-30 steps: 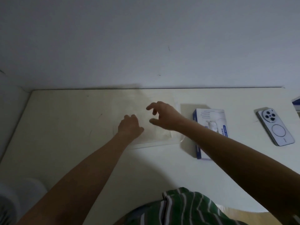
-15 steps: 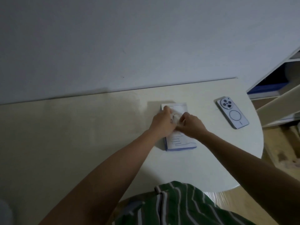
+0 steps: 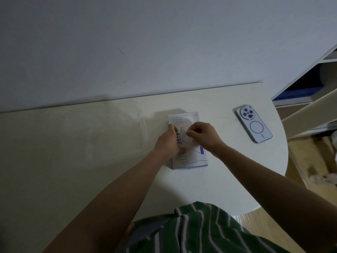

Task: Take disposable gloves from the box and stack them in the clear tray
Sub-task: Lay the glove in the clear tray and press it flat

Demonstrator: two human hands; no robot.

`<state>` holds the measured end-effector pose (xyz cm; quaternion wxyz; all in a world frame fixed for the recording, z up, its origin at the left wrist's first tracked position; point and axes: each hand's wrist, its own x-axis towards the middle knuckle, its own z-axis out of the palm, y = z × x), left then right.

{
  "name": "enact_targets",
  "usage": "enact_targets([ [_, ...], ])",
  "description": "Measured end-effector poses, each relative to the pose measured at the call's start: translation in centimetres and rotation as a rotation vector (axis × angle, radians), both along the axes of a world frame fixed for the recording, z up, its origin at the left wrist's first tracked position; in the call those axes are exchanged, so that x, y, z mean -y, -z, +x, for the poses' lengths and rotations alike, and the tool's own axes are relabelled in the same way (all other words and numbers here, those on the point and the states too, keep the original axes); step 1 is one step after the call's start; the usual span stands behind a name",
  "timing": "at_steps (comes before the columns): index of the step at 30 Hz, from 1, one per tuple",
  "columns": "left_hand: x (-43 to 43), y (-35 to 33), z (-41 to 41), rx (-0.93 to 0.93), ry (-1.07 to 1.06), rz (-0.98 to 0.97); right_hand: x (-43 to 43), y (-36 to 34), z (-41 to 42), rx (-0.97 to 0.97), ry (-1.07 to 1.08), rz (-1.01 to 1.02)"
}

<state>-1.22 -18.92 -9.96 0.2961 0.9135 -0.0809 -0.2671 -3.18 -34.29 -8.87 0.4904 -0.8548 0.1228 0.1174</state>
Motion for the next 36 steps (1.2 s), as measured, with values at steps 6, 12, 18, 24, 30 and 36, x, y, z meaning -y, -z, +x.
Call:
enact_targets([
  [6, 0.6, 0.2, -0.2, 0.049, 0.011, 0.012, 0.3, 0.2, -0.3, -0.023, -0.043, -0.173],
  [12, 0.6, 0.0, 0.4, 0.028, 0.032, 0.040, 1.0, -0.6, 0.2, 0.097, 0.060, 0.067],
  [18, 1.4, 0.1, 0.3, 0.057, 0.098, 0.110, 1.9, 0.0, -0.4, -0.076, 0.043, 0.025],
  [24, 1.5, 0.2, 0.6, 0.047, 0.126, 0.158, 1.8, -1.3, 0.3, 0.034, 0.127, 0.163],
  [30, 1.5, 0.0, 0.6, 0.019, 0.133, 0.152, 3.2, -2.1, 0.2, -0.138, 0.138, 0.309],
  [36, 1.5, -0.1, 0.8, 0.013, 0.143, 0.174, 3.7, -1.7, -0.2, -0.148, 0.264, 0.422],
])
